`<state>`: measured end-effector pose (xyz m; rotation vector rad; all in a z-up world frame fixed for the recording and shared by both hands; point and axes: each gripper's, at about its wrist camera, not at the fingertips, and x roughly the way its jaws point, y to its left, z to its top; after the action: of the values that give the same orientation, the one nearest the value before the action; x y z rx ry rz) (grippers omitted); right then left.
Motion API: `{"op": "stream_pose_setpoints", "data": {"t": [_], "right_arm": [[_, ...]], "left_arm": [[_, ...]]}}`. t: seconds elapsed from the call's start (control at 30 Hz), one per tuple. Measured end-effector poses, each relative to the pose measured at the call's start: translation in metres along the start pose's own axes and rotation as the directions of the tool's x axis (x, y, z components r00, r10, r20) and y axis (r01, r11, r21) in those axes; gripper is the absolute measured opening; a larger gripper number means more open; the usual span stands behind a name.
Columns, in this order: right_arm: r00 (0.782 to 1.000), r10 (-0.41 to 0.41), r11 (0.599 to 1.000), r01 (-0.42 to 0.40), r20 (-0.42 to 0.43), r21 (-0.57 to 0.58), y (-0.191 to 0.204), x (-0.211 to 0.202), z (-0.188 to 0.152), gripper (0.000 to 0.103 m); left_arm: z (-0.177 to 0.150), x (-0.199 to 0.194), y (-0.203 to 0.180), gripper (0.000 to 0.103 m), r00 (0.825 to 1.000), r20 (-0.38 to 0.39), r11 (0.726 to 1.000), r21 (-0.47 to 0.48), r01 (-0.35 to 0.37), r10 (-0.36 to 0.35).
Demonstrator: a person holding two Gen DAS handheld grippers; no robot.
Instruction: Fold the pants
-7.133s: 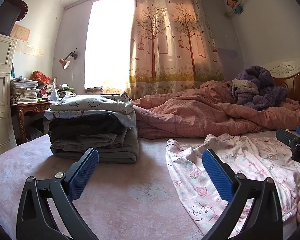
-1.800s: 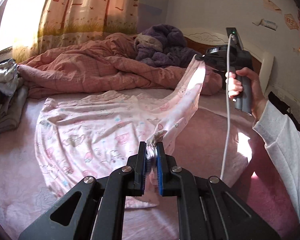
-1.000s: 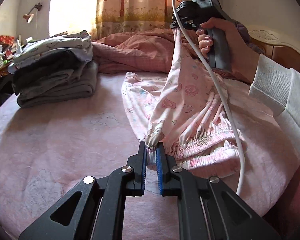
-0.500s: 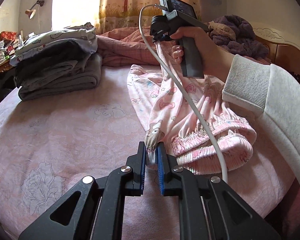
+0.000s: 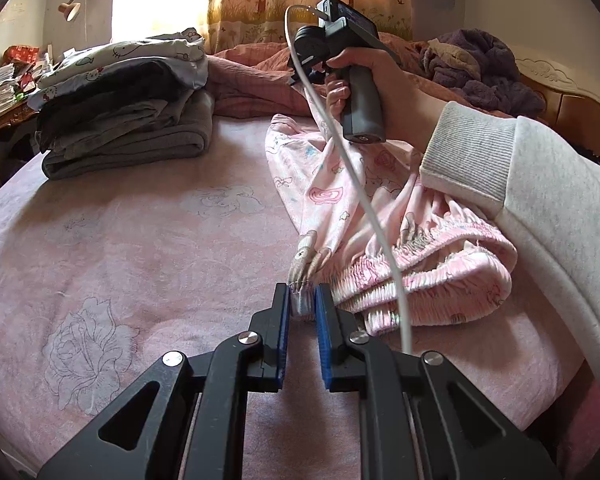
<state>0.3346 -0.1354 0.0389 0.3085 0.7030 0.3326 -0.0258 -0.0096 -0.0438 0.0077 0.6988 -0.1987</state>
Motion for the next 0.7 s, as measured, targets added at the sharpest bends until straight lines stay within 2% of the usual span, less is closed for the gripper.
{"op": "stream_pose_setpoints", "data": {"t": [0.1, 0.17, 0.23, 0.27, 0.3, 0.33, 0.37, 0.4, 0.43, 0.47, 0.53, 0.57, 0.6, 0.7], "right_arm": [[0.998, 0.051, 0.999, -0.05, -0.048, 0.011, 0.009, 0.015, -0.003, 0.003], [0.996, 0.055, 0.998, -0.055, -0.064, 0.003, 0.012, 0.019, -0.006, 0.003], [0.99, 0.107, 0.994, -0.105, -0.093, 0.024, 0.02, 0.025, -0.009, 0.004], [0.988, 0.123, 0.992, -0.12, -0.094, 0.029, 0.021, 0.023, -0.009, 0.004], [0.988, 0.128, 0.992, -0.126, -0.084, 0.023, 0.024, 0.018, -0.007, 0.008], [0.988, 0.128, 0.992, -0.126, -0.084, 0.023, 0.024, 0.018, -0.007, 0.021], [0.992, 0.108, 0.994, -0.108, -0.063, 0.006, 0.025, 0.01, -0.004, 0.031], [0.997, 0.077, 0.997, -0.077, -0.031, -0.013, 0.026, 0.0, -0.002, 0.058], [0.995, 0.011, 0.999, -0.007, 0.097, -0.043, 0.024, -0.032, 0.002, 0.078], [0.989, -0.008, 0.999, 0.016, 0.149, -0.052, 0.021, -0.048, 0.003, 0.081], [0.986, -0.003, 0.998, 0.014, 0.167, -0.065, 0.018, -0.062, 0.005, 0.082], [0.986, 0.021, 0.997, -0.01, 0.163, -0.072, 0.012, -0.076, 0.008, 0.082], [0.981, 0.071, 0.996, -0.06, 0.181, -0.067, 0.0, -0.111, 0.006, 0.082], [0.961, 0.127, 0.99, -0.107, 0.244, -0.093, -0.017, -0.173, -0.004, 0.082]], "left_arm": [[-0.001, 0.0, 0.0, 0.012, 1.0, -0.004, 1.0, 0.007, -0.004, 0.004], [-0.002, 0.0, 0.0, 0.012, 1.0, -0.007, 1.0, 0.01, -0.005, 0.005], [-0.002, -0.001, 0.001, 0.013, 1.0, -0.007, 1.0, 0.004, 0.003, -0.003], [-0.002, -0.001, 0.002, 0.02, 1.0, -0.008, 1.0, -0.001, 0.007, -0.007], [-0.002, -0.002, 0.004, 0.028, 1.0, -0.01, 1.0, -0.008, 0.011, -0.011], [-0.003, -0.003, 0.007, 0.044, 1.0, -0.008, 1.0, -0.018, 0.015, -0.015], [-0.003, -0.005, 0.011, 0.052, 1.0, -0.002, 0.999, -0.028, 0.014, -0.014], [-0.003, -0.007, 0.014, 0.053, 1.0, 0.003, 0.999, -0.036, 0.012, -0.012], [-0.003, -0.01, 0.018, 0.058, 1.0, 0.005, 0.999, -0.041, 0.017, -0.016], [-0.002, -0.012, 0.022, 0.065, 1.0, 0.006, 0.998, -0.048, 0.029, -0.029], [0.0, -0.019, 0.03, 0.068, 0.998, 0.006, 0.996, -0.055, 0.064, -0.064], [0.001, -0.024, 0.033, 0.068, 0.998, 0.013, 0.996, -0.054, 0.069, -0.068], [0.002, -0.031, 0.036, 0.068, 0.998, 0.025, 0.997, -0.048, 0.064, -0.063], [0.01, -0.05, 0.043, 0.072, 0.996, 0.081, 0.999, -0.026, 0.043, -0.041]]}}
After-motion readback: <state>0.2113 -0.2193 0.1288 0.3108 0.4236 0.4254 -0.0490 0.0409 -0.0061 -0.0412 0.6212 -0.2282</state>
